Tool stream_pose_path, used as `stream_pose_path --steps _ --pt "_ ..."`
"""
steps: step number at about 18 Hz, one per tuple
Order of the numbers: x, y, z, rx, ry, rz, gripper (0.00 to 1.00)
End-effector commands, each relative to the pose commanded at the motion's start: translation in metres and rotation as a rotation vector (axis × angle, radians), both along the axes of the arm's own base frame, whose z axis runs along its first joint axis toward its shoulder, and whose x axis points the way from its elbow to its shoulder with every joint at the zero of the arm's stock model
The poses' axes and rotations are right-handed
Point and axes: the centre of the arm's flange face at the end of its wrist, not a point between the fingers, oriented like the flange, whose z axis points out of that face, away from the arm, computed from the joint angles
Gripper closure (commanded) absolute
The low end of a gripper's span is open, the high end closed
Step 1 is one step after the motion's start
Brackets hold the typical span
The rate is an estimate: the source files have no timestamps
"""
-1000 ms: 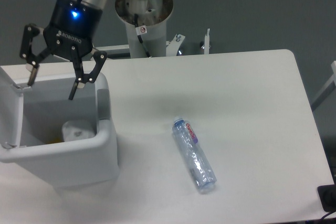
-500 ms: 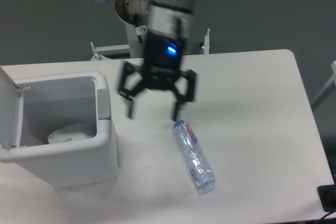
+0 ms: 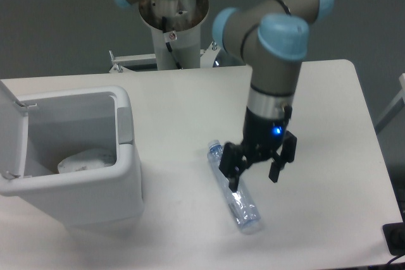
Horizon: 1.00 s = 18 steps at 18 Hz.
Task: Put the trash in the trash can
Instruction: 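Move the gripper over the clear water bottle and lower it, then close the gripper around the bottle's middle and lift it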
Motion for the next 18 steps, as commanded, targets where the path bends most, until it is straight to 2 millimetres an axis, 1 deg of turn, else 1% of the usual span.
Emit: stream_pose_path --steps 2,3,4,5,6,9,10,11,15,18 --pt "-0.003 0.000 -0.026 -0.044 -0.013 -0.007 0.00" --pt "-0.007 0.001 -0.049 -0.083 -0.019 -0.018 0.00" --pt "-0.011 0.005 -0.066 -0.097 -0.024 -0.031 0.00" --pt "-0.013 0.009 -0.078 -0.107 -0.031 -0.041 0.00" --pt "-0.011 0.014 -0.088 -0.122 -0.032 -0.054 0.00" --pt "-0.012 0.015 -0.099 -0.142 -0.034 -0.054 0.00" --pt "-0.011 0.018 -0.102 -0.143 -0.036 -0.057 0.00" --pt "-0.007 0.023 -0.103 -0.144 -0.035 -0.068 0.00" --pt "-0.004 0.025 -0.108 -0.148 -0.042 -0.071 0.00" --pt "0.000 0.029 -0.117 -0.164 -0.044 -0.080 0.00"
